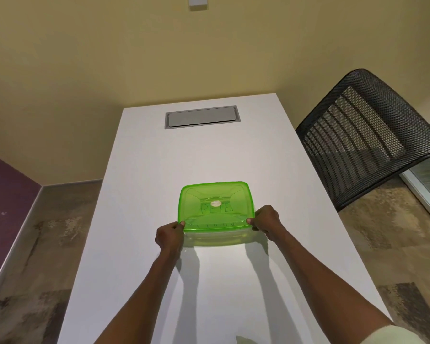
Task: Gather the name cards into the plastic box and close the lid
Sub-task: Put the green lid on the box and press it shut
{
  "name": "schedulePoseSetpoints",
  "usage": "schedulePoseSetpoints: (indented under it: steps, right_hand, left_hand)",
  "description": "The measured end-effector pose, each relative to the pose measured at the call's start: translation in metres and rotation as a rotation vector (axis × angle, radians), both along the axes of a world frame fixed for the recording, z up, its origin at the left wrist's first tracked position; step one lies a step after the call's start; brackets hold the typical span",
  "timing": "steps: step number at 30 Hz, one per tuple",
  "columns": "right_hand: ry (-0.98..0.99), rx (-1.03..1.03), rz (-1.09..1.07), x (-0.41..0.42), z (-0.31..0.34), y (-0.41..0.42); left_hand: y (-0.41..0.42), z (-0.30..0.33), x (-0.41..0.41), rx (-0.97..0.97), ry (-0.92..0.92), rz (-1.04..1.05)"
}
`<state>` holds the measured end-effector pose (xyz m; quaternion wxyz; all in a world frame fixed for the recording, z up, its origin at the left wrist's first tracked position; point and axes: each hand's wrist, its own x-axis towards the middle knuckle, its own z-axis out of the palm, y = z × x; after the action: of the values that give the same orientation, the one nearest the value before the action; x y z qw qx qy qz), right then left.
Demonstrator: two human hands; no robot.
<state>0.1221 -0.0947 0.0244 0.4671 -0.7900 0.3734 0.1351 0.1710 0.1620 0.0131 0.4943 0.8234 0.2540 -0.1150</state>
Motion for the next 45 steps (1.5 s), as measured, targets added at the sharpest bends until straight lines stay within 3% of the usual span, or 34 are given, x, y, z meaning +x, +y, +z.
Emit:
schedulePoseSetpoints:
  steps: [8, 12, 15, 19, 25, 45]
  right_hand:
    - [0.081, 0.152, -0.133, 0.012, -0.004, -0.004]
    - [0.117, 0.240, -0.172, 0.016, -0.006, -0.005]
    - [0.123, 0.240, -0.177, 0.017, -0.004, -0.005]
    - [0.109, 0.244, -0.200, 0.017, -0.004, -0.004]
    - [0.109, 0.204, -0.208, 0.018, -0.005, -0.006]
    - [0.104, 0.075, -0.175, 0.012, -0.016, -0.003]
  left_hand:
    - [0.001, 0.006, 0.000, -0.254, 0.111, 0.136]
    - [-0.009, 0.022, -0.007, 0.182, -0.071, -0.130]
    - [-0.023, 0.027, -0.014, 0.227, -0.212, -0.381]
    - [-0.043, 0.020, -0.015, 0.456, -0.160, -0.731]
    - [-0.058, 0.013, -0.012, 0.571, -0.059, -0.803]
    - [-0.064, -0.013, -0.012, 0.796, -0.093, -0.872]
